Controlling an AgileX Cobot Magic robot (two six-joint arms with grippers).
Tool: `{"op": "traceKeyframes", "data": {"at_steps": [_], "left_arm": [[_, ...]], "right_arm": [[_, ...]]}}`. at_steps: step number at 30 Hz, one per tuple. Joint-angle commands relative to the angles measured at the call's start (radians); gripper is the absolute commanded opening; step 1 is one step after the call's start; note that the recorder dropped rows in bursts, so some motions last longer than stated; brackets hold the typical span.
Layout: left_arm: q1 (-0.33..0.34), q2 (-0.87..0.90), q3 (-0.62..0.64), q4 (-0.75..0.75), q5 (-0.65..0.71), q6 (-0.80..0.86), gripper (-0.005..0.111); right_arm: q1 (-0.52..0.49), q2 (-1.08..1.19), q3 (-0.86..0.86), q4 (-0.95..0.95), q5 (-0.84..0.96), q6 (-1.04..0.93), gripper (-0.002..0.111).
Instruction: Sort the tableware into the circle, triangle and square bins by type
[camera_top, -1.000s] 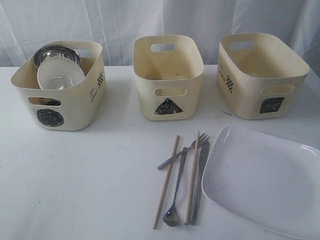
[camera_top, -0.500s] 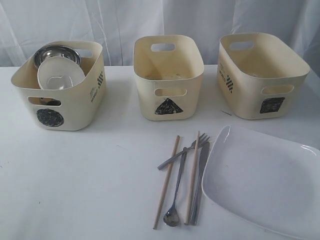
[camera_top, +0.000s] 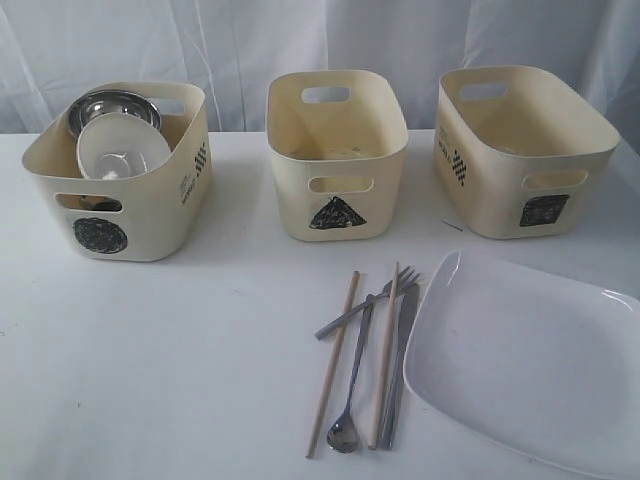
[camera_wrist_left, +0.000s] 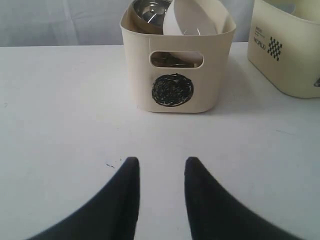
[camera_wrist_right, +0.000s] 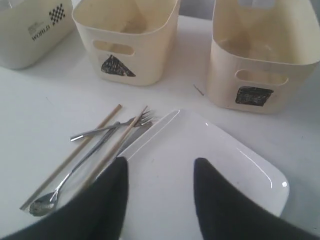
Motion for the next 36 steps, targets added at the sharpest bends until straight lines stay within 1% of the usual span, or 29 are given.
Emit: {"op": "traceKeyframes", "data": {"at_steps": [1, 5, 10, 16, 19, 28, 36], "left_arm": [[-0.003, -0.005, 0.005, 0.000, 0.004, -0.002, 0.036], [-0.003, -0.005, 0.005, 0.000, 0.004, -0.002, 0.036], [-0.003, -0.005, 0.005, 0.000, 0.004, -0.002, 0.036], [-0.003, -0.005, 0.005, 0.000, 0.004, -0.002, 0.036], [-0.003, -0.005, 0.005, 0.000, 0.004, -0.002, 0.036], [-0.003, -0.005, 0.005, 0.000, 0.004, -0.002, 0.036], [-0.003, -0.005, 0.005, 0.000, 0.004, -0.002, 0.036]], "right_arm": [[0.000, 0.146, -0.061, 0.013, 0.009, -0.018, 0.051], [0.000, 0.264, -0.061, 0.039, -0.002, -0.018, 0.054], [0.000, 0.369, -0.061, 0.146, 0.002, -0.026, 0.054], [0.000, 0.457, -0.061, 0.162, -0.008, -0.046, 0.054], [0.019, 0.502, -0.061, 0.160, -0.012, -0.092, 0.054], [0.182, 0.611, -0.107, 0.136, -0.031, -0.096, 0.054], [0.286, 0.741, -0.211, 0.098, -0.057, -0.092, 0.054]]}}
